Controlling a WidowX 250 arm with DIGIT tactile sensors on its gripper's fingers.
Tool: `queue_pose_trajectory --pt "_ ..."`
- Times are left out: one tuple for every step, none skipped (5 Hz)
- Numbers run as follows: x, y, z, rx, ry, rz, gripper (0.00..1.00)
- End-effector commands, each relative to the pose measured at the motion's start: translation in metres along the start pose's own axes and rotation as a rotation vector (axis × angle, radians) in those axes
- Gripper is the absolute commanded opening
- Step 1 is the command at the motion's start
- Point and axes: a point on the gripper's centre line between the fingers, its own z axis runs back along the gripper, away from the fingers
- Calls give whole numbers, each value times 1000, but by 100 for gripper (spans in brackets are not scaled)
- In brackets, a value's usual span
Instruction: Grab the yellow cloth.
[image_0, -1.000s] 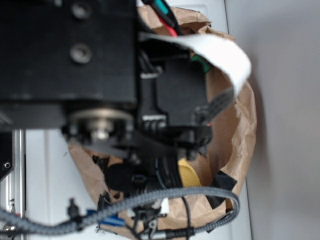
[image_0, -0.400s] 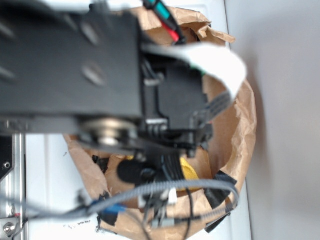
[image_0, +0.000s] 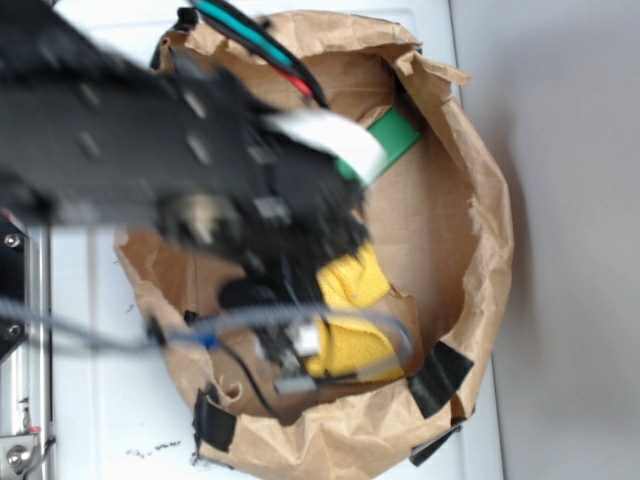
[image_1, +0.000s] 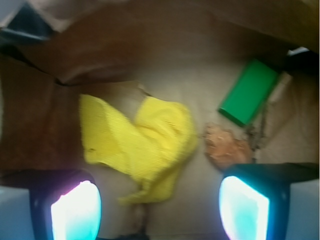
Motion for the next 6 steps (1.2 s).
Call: queue_pose_trajectory --pt "2 -11 -25 62 -47 -67 100" --pt "-6 -33 -42 35 -7 -165 100" --pt "-12 -40 -45 -31 23 -207 100" --pt "-17 -46 -61 -25 10 -223 100" --pt "-14 -50 -81 47 -12 -217 100" --pt "-6 -48 -83 75 -35 -188 100"
